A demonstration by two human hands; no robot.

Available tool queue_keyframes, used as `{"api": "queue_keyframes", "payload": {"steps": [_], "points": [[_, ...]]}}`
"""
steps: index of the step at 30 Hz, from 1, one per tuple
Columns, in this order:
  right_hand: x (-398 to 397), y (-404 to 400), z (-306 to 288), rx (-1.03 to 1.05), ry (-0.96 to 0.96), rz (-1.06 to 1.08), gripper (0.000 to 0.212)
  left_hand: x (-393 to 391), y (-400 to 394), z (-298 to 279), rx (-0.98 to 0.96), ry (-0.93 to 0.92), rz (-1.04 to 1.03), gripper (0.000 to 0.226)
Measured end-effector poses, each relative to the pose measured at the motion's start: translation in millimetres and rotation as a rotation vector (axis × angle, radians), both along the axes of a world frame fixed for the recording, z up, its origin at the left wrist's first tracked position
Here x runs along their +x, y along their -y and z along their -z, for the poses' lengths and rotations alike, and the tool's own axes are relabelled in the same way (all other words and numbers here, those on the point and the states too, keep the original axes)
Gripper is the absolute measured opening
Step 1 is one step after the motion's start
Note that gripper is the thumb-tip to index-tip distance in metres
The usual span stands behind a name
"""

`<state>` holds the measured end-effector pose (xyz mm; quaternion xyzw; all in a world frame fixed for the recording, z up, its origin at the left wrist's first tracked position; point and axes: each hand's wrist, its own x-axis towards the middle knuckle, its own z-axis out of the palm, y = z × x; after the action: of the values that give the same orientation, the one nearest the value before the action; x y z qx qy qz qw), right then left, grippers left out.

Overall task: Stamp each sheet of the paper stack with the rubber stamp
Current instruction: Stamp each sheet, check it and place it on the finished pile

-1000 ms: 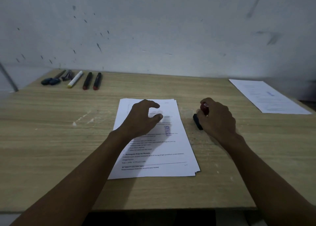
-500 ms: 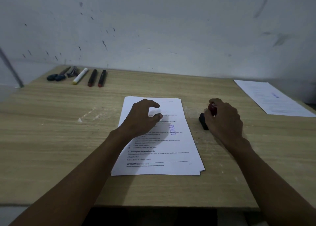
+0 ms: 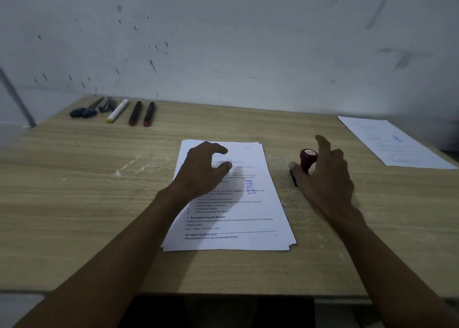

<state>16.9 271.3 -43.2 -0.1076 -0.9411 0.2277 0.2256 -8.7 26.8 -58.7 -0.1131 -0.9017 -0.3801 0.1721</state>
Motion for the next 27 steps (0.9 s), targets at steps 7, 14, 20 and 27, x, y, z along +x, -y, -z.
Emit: {"api": "queue_keyframes", "payload": {"steps": [7,14,20,27], "points": [[35.0,41.4,13.0,0.075,0.07,-0.111,0.03,8.2,18.6,7.6,-0.038,0.07,-0.345,0.039],[37.9,59.3,18.3,0.043,0.255,-0.074,0.048,21.9,29.4,24.8,-0.143,0.112,-0.363,0.02],[34.5,52.9,10.3,-0.381,0.21,-0.036,0.036,22.7,32.8,27.3,-0.029,0.103,-0.371,0.034],[29.2,50.8,16.2,-0.445,0.071,-0.028,0.019,19.8,37.8,31.0,0.056,0.079,-0.371,0.046]]}}
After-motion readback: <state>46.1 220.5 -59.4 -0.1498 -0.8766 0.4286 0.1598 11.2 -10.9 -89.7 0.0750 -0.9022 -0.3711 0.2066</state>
